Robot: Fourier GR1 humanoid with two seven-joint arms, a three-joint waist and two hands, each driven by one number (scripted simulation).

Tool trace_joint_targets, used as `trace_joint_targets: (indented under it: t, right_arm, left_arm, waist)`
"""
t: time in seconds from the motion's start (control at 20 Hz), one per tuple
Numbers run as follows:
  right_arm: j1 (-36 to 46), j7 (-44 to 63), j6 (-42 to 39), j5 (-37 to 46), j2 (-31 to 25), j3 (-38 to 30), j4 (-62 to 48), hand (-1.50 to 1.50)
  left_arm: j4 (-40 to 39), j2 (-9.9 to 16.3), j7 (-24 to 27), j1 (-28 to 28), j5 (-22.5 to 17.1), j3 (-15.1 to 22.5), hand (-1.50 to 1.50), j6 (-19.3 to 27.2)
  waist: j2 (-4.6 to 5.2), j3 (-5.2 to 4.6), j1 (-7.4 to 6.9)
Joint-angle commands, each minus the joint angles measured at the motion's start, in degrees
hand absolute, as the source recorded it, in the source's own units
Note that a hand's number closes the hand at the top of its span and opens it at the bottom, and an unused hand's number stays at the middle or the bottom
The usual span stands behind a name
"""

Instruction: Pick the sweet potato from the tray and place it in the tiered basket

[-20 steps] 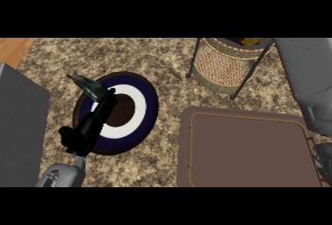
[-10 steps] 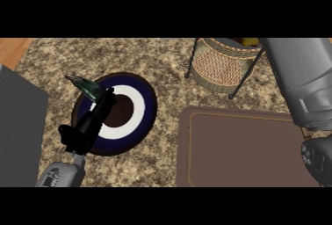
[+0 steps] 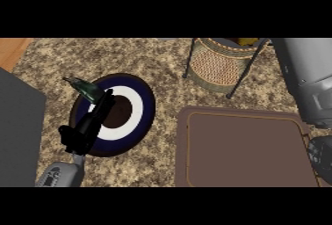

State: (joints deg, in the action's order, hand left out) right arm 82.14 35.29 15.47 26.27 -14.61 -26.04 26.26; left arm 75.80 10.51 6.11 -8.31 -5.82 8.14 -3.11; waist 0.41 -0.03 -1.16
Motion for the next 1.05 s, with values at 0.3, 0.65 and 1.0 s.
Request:
trace_joint_targets:
  t: [0.3, 0.65, 1.0]
  right_arm:
    - [-5.67, -0.58, 16.61, 7.51, -10.43, 2.32, 7.62, -1.50]
    - [-17.70, -4.01, 10.70, -1.10, -15.79, -2.82, 24.52, -1.50]
    - [-36.33, -3.68, -6.21, -11.95, -24.12, -9.81, 40.29, -1.50]
  left_arm:
    - [2.25, -0.24, -0.34, 2.27, 0.87, -0.60, 0.00, 1.93]
    - [1.58, 1.56, 0.56, 3.82, -0.44, -2.94, 0.00, 0.14]
    - [3.75, -0.66, -0.39, 4.00, 0.55, -1.88, 0.00, 2.25]
  waist:
    - [-0.85, 0.05, 2.00]
    - [-1.29, 0.04, 3.52]
    - [-1.36, 0.06, 4.46]
